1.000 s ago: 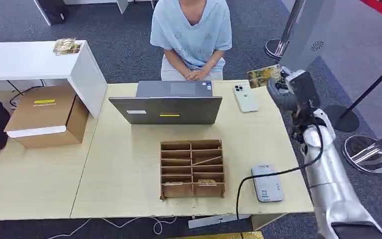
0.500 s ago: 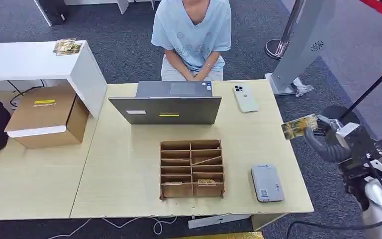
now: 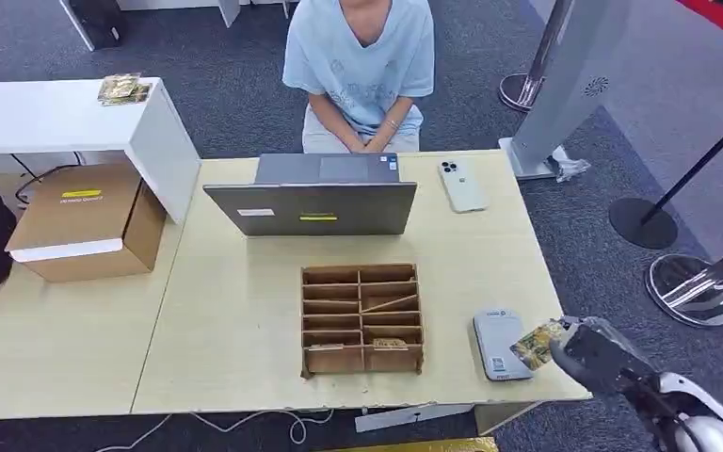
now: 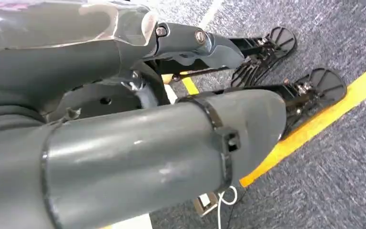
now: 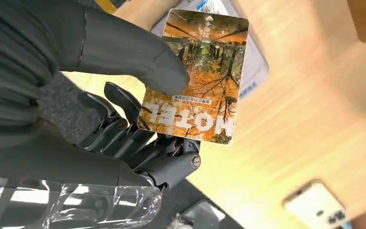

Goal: Pass the card to the sensor for recognition and then transmit it.

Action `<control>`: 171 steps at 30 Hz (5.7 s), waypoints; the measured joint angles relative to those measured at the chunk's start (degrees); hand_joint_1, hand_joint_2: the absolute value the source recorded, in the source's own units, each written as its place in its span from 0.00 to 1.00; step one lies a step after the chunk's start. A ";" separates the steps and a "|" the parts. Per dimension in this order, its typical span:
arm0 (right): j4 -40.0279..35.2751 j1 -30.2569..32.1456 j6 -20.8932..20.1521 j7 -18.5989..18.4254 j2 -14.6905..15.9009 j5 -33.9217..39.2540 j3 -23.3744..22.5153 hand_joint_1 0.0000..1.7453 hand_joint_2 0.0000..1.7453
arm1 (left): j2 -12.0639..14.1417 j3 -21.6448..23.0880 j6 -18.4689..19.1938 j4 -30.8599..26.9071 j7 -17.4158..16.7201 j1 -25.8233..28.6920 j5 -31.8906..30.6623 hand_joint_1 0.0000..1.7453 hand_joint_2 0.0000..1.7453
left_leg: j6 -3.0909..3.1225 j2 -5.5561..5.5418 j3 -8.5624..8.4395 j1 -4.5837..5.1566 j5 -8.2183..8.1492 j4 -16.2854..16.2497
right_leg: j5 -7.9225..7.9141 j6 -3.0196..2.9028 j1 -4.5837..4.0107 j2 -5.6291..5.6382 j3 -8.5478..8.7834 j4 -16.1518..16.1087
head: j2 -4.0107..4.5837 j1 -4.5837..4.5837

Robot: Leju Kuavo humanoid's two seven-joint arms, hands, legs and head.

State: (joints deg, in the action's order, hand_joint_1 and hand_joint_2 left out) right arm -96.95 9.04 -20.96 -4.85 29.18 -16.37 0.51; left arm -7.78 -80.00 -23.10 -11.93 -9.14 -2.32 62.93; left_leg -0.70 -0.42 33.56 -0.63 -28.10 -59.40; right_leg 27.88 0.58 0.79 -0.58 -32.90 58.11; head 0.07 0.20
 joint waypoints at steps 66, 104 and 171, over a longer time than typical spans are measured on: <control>16.29 -16.59 19.20 0.77 0.81 -20.39 15.78 1.00 1.00 | -0.48 0.00 1.92 0.00 0.33 0.26 0.00 0.00 0.00 | 0.02 0.06 -0.07 0.04 0.07 -0.02 | -0.09 -0.02 0.05 0.07 0.03 0.01 | 0.00 0.04; 49.25 -75.02 37.54 8.48 -23.87 -60.61 28.74 1.00 1.00 | 1.62 1.88 1.53 0.00 -0.50 -0.61 0.00 0.00 0.00 | -0.25 0.25 0.12 -0.01 0.52 -0.01 | -0.38 -0.20 0.02 0.32 -0.39 0.43 | 0.00 0.04; 43.96 -61.35 40.95 20.09 -31.87 11.39 2.62 0.00 1.00 | 1.64 1.86 0.87 0.00 2.12 -0.81 0.00 0.00 0.00 | -0.29 0.03 0.08 -0.03 0.53 -0.03 | -0.36 -0.18 -0.01 0.10 -0.35 0.29 | 0.00 0.04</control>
State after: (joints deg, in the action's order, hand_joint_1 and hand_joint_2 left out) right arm -53.00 -52.31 19.99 15.23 -2.69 -4.98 3.12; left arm -6.14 -78.14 -22.23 -11.93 -7.02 -3.13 62.93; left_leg -0.99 -0.39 33.64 -0.65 -27.58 -59.43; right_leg 27.52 0.39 0.78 -0.48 -33.25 58.41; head 0.07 0.24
